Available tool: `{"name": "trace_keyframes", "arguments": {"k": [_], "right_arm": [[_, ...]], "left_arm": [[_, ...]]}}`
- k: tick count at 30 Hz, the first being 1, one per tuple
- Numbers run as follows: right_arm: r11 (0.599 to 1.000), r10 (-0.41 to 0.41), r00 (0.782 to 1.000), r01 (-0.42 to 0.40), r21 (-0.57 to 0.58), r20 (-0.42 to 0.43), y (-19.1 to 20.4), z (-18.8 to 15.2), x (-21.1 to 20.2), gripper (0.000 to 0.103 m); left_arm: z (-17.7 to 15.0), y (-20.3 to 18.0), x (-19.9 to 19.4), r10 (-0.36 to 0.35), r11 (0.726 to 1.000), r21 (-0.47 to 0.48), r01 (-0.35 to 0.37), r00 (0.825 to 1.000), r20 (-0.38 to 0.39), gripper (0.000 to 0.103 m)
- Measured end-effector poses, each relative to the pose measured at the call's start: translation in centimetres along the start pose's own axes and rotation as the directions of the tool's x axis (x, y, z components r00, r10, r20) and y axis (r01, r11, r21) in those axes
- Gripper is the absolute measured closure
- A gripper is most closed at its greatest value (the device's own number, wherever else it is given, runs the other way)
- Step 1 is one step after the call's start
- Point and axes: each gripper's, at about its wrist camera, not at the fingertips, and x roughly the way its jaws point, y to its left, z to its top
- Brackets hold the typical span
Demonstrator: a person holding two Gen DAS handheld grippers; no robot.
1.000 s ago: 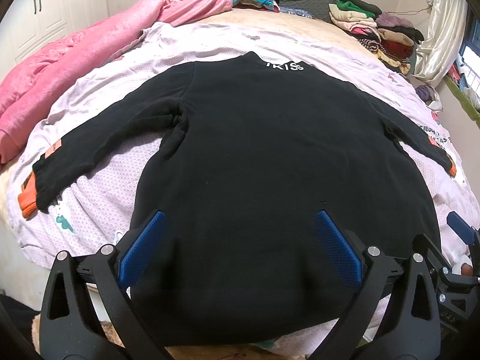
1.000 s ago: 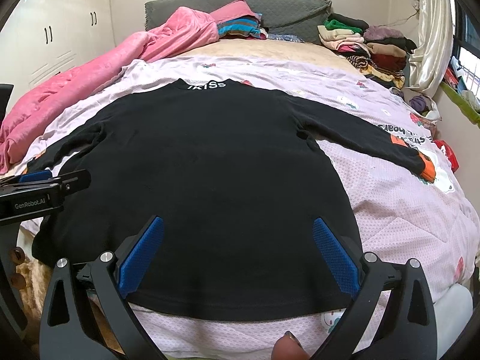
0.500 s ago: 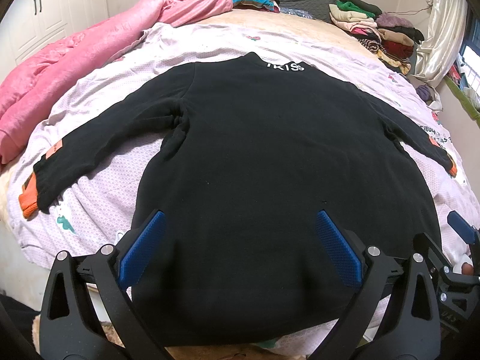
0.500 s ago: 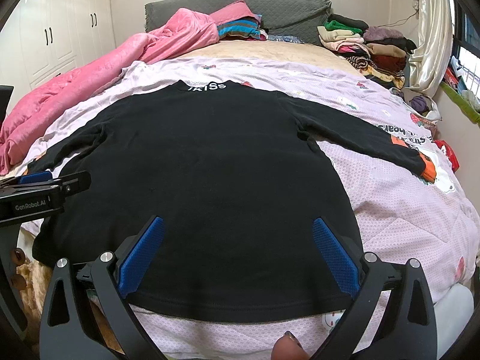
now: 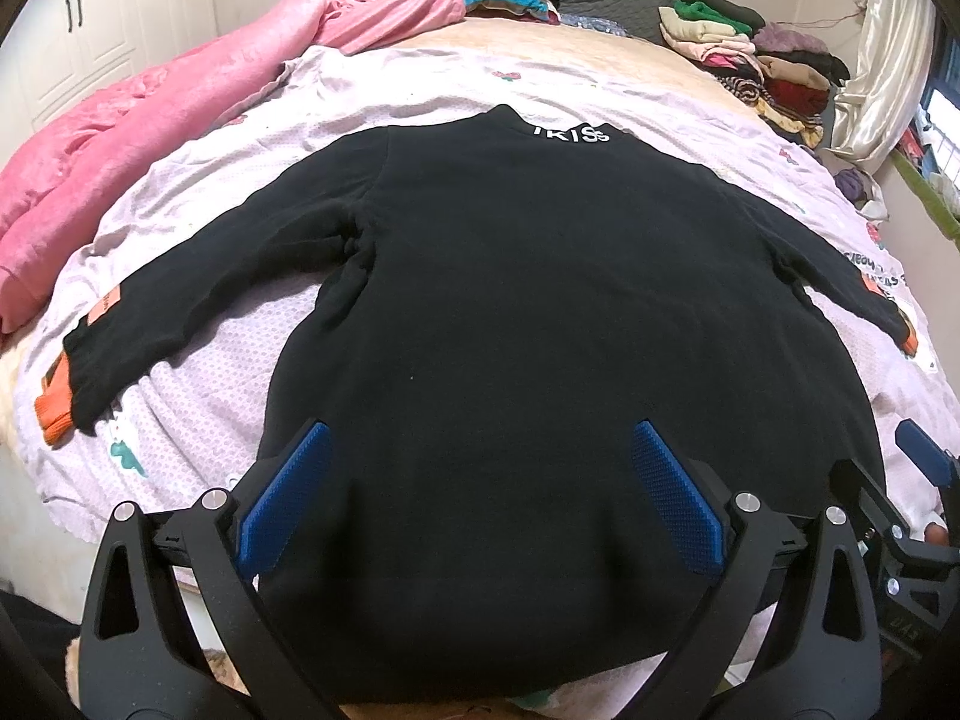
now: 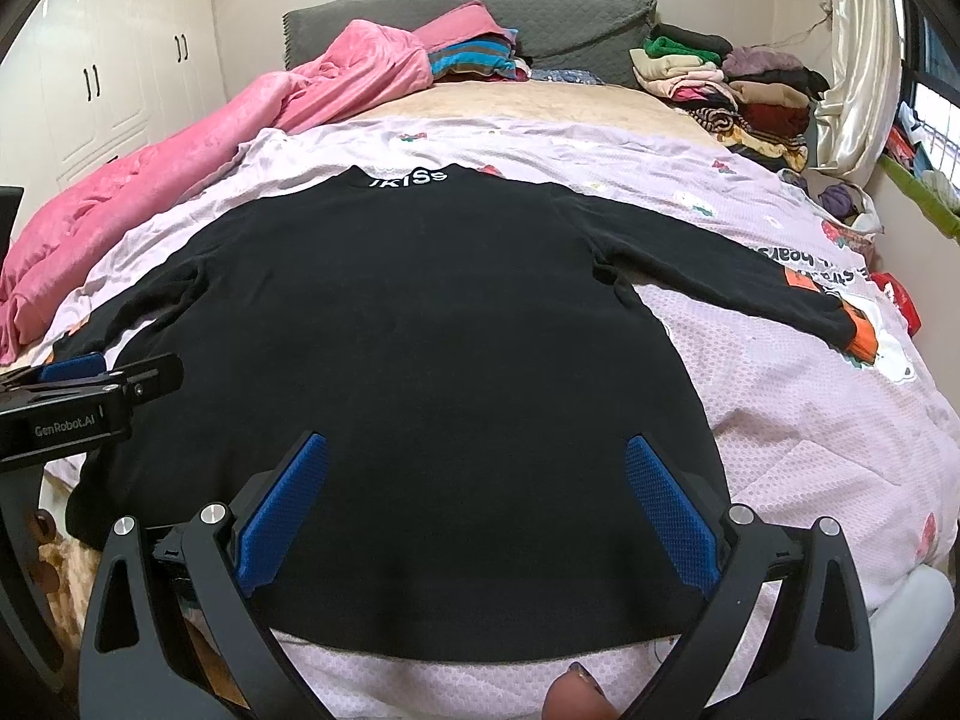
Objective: Fold small clothes
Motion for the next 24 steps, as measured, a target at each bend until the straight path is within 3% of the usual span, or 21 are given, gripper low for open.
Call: {"name": "trace_keyframes", "arguments": {"k": [13,24], "right_arm": [[0.999,-0.003,1.0,0.003,0.033,0.011,-1.0,1.7,1.6,0.004],[0.997,-0.044,0.999,0.044,0.061,0.012,-2.6,3.9,3.4,0.004]], "left_arm": [[1.7,-0.8,1.9,-0.035,0.999,-0.002,0.035,0.999,-0.014,0.009],[5.3,-0.9,3.8,-0.041,0.999,-0.01,0.041,0.999,-0.025,0.009]]}}
